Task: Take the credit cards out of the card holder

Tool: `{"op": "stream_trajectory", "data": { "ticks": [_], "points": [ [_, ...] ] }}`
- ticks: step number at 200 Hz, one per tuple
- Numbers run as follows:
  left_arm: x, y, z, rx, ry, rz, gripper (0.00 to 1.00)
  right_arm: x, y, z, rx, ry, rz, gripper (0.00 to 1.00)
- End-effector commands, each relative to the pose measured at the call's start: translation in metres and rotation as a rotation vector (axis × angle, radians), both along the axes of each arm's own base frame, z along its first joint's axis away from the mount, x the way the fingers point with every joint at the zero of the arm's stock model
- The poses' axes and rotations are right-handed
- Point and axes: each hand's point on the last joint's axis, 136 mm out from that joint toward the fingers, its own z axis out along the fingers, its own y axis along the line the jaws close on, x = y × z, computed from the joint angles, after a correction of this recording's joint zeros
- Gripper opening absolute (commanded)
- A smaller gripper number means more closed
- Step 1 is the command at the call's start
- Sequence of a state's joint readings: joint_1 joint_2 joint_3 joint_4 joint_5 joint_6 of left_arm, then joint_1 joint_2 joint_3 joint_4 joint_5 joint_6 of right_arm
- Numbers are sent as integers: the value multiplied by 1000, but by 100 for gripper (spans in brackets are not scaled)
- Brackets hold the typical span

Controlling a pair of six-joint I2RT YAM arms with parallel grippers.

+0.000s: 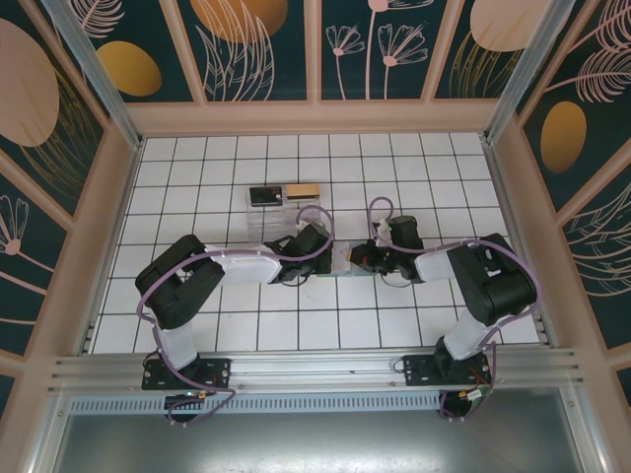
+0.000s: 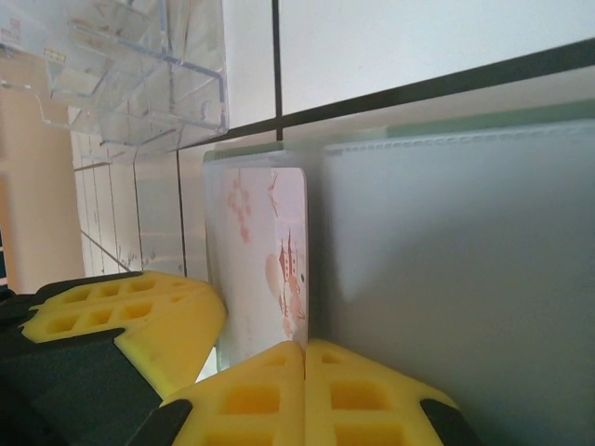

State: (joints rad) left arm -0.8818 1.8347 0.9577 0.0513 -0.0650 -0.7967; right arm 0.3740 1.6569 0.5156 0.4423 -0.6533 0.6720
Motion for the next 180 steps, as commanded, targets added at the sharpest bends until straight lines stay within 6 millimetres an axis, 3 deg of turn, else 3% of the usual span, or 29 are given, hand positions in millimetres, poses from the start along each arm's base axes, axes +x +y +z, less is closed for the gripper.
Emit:
{"op": "stream_trajectory", "data": {
  "ticks": [1,54,88,120,146,153,159,180],
  "points": [
    [-16,22,-28,110,78,-4,0,-2,-19,-5,-23,13,-51,6],
    [-15,23,-25,116,69,-5,0,-10,-42,-5,-25,18,-95,4],
    [-15,21,-22,107,65,-9,0,-8,-59,16,-30,-41,-139,4],
    [-10,15,-4,70,36,-12,0,-2,-63,43,-55,-119,-148,5],
    [-4,7,29,5,-21,-12,1,5,-64,61,-82,-173,-139,3],
    [-1,6,38,-14,-40,-5,5,6,-63,66,-101,-189,-137,2],
    [1,6,58,-49,-77,5,10,8,-62,72,-120,-208,-132,0],
    [7,19,100,-86,-177,61,44,16,-54,95,-201,-299,-110,0]
  ]
}}
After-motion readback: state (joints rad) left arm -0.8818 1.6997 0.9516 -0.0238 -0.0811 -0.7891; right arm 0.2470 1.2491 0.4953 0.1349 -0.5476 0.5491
